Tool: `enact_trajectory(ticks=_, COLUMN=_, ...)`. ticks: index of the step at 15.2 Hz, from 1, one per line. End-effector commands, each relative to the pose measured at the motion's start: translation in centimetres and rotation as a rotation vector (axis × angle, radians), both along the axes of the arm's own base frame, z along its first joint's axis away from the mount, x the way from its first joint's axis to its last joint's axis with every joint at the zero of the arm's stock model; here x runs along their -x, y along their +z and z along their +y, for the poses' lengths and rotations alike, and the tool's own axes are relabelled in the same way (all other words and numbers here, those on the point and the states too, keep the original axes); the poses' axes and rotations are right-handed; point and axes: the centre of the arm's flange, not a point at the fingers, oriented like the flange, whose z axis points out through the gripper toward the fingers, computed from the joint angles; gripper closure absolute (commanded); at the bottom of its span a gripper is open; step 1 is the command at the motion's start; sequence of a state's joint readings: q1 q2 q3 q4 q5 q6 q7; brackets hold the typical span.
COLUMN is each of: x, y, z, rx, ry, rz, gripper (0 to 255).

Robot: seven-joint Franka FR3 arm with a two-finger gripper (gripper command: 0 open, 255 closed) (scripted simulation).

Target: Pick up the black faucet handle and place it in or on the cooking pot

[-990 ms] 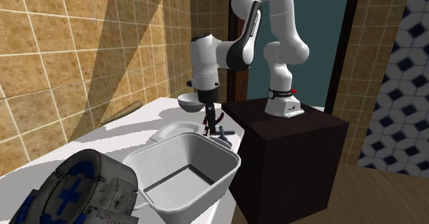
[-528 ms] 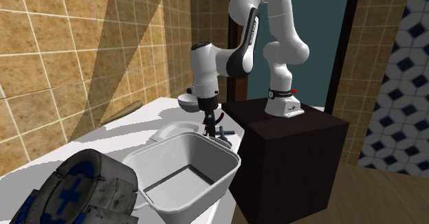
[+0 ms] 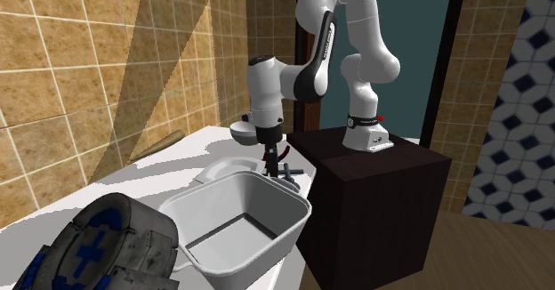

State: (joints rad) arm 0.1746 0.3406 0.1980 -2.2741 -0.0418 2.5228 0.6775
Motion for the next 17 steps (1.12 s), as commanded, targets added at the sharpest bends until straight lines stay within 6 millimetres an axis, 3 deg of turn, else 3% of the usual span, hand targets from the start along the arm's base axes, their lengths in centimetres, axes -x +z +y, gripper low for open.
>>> enact_trajectory(ticks=1, x=0.2, y=-1.4, z=0.0, rx=0.002, ry=-0.006, rz=0.018, gripper=255)
enact_trajectory(ticks=10, x=0.3, y=-1.5, z=0.0, rx=0.002, ry=-0.005, rz=0.017, gripper=255)
enact_trajectory(ticks=17, x=0.3, y=2.2, z=0.0, rx=0.002, ry=-0.005, rz=0.017, gripper=255)
